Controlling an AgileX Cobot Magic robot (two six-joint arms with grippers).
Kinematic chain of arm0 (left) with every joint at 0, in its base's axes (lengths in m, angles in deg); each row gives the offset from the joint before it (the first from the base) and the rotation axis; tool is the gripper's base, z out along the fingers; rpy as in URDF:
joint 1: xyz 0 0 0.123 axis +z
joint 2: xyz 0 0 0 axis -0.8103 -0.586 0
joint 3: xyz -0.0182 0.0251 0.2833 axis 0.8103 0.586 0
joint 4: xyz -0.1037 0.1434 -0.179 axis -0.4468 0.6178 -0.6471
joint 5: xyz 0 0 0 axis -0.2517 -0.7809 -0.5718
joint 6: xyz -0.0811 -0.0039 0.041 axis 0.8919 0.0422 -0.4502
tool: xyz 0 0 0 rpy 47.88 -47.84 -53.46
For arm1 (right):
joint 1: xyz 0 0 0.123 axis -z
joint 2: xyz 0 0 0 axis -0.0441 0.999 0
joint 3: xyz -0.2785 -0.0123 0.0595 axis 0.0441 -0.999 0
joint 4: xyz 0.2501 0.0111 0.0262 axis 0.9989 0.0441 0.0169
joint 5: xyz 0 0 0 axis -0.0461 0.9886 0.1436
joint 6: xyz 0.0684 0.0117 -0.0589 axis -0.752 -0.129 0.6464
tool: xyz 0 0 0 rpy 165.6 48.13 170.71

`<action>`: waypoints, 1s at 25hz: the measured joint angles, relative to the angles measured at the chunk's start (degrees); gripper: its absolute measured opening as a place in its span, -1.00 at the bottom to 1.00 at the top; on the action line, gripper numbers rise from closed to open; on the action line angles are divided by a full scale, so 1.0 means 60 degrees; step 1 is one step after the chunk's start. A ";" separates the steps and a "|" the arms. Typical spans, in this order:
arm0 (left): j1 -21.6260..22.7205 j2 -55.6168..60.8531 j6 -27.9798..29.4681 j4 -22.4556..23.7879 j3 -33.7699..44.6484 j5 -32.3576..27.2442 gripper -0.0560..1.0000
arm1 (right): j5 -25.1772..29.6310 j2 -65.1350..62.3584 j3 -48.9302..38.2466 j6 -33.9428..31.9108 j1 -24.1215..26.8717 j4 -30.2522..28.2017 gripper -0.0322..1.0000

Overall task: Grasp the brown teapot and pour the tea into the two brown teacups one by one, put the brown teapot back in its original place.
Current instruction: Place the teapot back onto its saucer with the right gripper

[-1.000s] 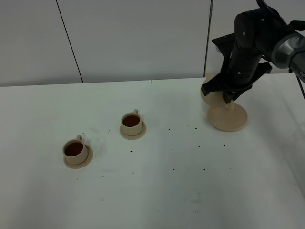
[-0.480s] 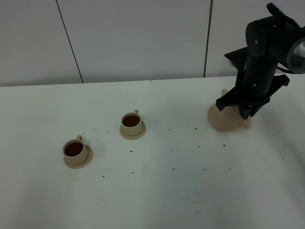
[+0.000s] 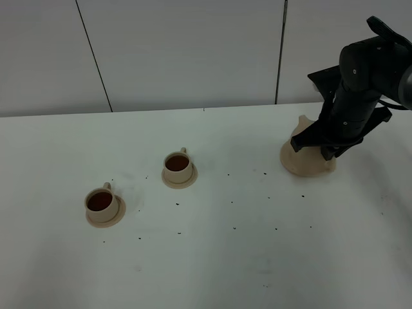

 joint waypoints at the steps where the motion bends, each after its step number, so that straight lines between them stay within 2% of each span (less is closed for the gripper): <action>1: 0.0000 0.0000 0.0000 0.0000 0.0000 0.0000 -0.42 | -0.0091 0.0009 0.0000 0.0000 0.0000 0.0022 -0.75; 14: 0.0000 0.0000 0.0000 0.0000 0.0000 0.0000 -0.42 | -0.0786 0.0444 0.0000 -0.0020 0.0000 0.0143 -0.75; 25: 0.0000 0.0000 0.0000 0.0000 0.0000 0.0000 -0.42 | -0.0877 0.0781 0.0000 0.0020 0.0000 0.0251 -0.75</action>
